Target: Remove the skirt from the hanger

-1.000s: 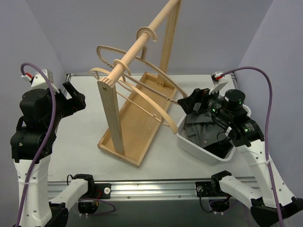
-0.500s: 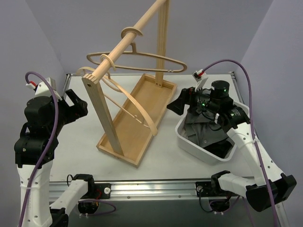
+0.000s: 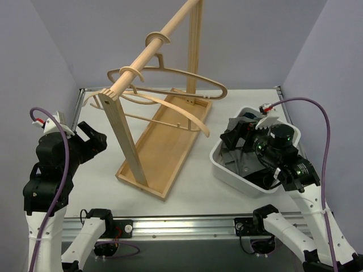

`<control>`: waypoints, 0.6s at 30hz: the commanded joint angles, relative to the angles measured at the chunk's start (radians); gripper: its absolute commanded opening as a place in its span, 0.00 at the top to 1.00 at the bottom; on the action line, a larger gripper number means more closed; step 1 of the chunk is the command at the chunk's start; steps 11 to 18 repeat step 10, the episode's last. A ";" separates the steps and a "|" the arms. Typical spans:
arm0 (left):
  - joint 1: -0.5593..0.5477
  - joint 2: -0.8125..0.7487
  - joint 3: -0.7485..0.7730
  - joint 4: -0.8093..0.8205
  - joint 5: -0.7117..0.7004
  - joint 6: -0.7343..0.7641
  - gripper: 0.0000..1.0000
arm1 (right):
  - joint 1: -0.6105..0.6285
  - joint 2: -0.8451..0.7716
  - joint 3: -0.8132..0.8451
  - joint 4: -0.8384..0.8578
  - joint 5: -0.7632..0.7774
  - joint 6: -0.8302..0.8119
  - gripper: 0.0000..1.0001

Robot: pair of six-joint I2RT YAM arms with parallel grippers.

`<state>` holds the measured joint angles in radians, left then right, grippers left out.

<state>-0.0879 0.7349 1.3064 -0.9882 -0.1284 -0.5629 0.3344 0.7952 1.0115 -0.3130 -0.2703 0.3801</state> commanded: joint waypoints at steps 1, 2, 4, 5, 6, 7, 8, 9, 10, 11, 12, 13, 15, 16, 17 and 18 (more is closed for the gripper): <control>0.005 -0.031 -0.048 0.022 0.117 -0.106 0.06 | -0.005 -0.073 -0.042 -0.098 0.196 0.057 0.00; 0.005 -0.040 -0.064 0.028 0.137 -0.123 0.06 | -0.005 -0.105 -0.045 -0.115 0.248 0.060 0.00; 0.007 -0.066 -0.111 0.048 0.228 -0.167 0.06 | -0.003 -0.138 -0.063 -0.144 0.267 0.086 0.00; 0.005 -0.075 -0.125 0.051 0.252 -0.181 0.06 | -0.005 -0.174 -0.070 -0.144 0.267 0.094 0.00; 0.005 -0.095 -0.139 0.059 0.269 -0.195 0.06 | -0.005 -0.189 -0.074 -0.155 0.255 0.101 0.00; 0.005 -0.104 -0.165 0.063 0.307 -0.219 0.06 | -0.005 -0.204 -0.088 -0.156 0.246 0.136 0.00; 0.005 -0.117 -0.177 0.065 0.328 -0.232 0.06 | -0.005 -0.236 -0.097 -0.158 0.235 0.152 0.00; 0.005 -0.146 -0.193 0.077 0.351 -0.242 0.06 | -0.005 -0.257 -0.108 -0.147 0.209 0.172 0.00; 0.005 -0.161 -0.206 0.088 0.378 -0.258 0.06 | -0.003 -0.275 -0.135 -0.137 0.182 0.183 0.00; 0.005 -0.161 -0.206 0.088 0.378 -0.258 0.06 | -0.003 -0.275 -0.135 -0.137 0.182 0.183 0.00; 0.005 -0.161 -0.206 0.088 0.378 -0.258 0.06 | -0.003 -0.275 -0.135 -0.137 0.182 0.183 0.00; 0.005 -0.161 -0.206 0.088 0.378 -0.258 0.06 | -0.003 -0.275 -0.135 -0.137 0.182 0.183 0.00; 0.005 -0.161 -0.206 0.088 0.378 -0.258 0.06 | -0.003 -0.275 -0.135 -0.137 0.182 0.183 0.00; 0.005 -0.161 -0.206 0.088 0.378 -0.258 0.06 | -0.003 -0.275 -0.135 -0.137 0.182 0.183 0.00; 0.005 -0.161 -0.206 0.088 0.378 -0.258 0.06 | -0.003 -0.275 -0.135 -0.137 0.182 0.183 0.00; 0.005 -0.161 -0.206 0.088 0.378 -0.258 0.06 | -0.003 -0.275 -0.135 -0.137 0.182 0.183 0.00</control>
